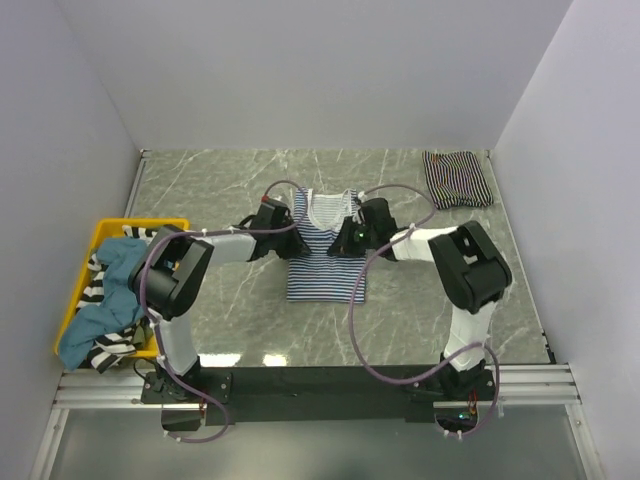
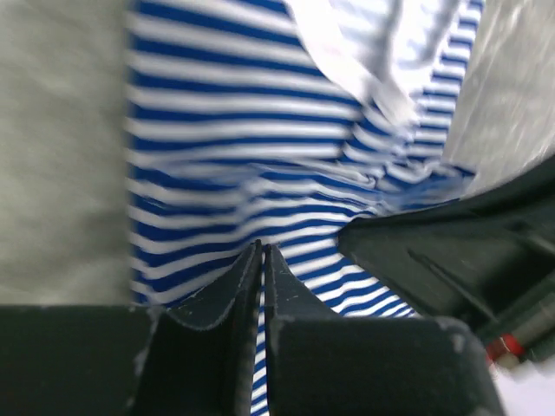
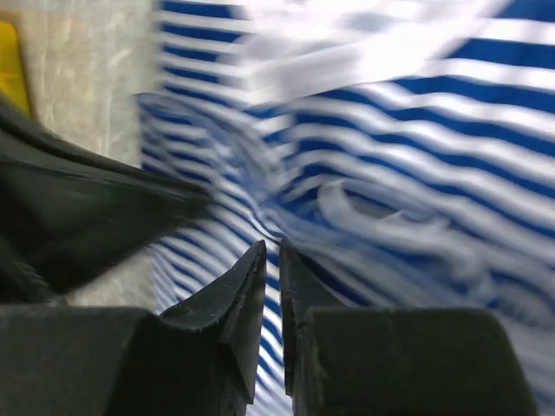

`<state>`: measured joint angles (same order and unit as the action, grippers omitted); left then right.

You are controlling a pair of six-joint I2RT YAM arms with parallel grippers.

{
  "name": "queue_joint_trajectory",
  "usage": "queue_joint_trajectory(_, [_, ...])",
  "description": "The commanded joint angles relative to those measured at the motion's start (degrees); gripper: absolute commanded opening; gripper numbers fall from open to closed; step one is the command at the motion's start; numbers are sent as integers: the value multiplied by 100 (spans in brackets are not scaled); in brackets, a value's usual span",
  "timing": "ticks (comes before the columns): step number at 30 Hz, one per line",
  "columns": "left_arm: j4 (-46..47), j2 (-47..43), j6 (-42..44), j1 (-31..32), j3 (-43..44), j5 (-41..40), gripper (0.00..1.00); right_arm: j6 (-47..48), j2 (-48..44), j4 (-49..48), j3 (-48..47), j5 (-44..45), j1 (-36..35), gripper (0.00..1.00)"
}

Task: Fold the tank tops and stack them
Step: Fold the tank top

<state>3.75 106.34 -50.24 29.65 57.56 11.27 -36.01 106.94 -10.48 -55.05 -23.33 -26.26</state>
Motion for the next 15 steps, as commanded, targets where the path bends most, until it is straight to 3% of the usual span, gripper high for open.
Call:
queue_joint_trajectory(1, [644,61,23,-345,-113,375,11,-432,389,-927,-51,-837,454,18])
queue_joint_trajectory(5, [864,447,-284,-662,-333,595,10,-916,679,-1105,46,-1181,797,17])
queue_joint_trajectory(15, [689,563,-373,-689,-281,535,8,-1751,1022,-1545,240,-1587,1571,17])
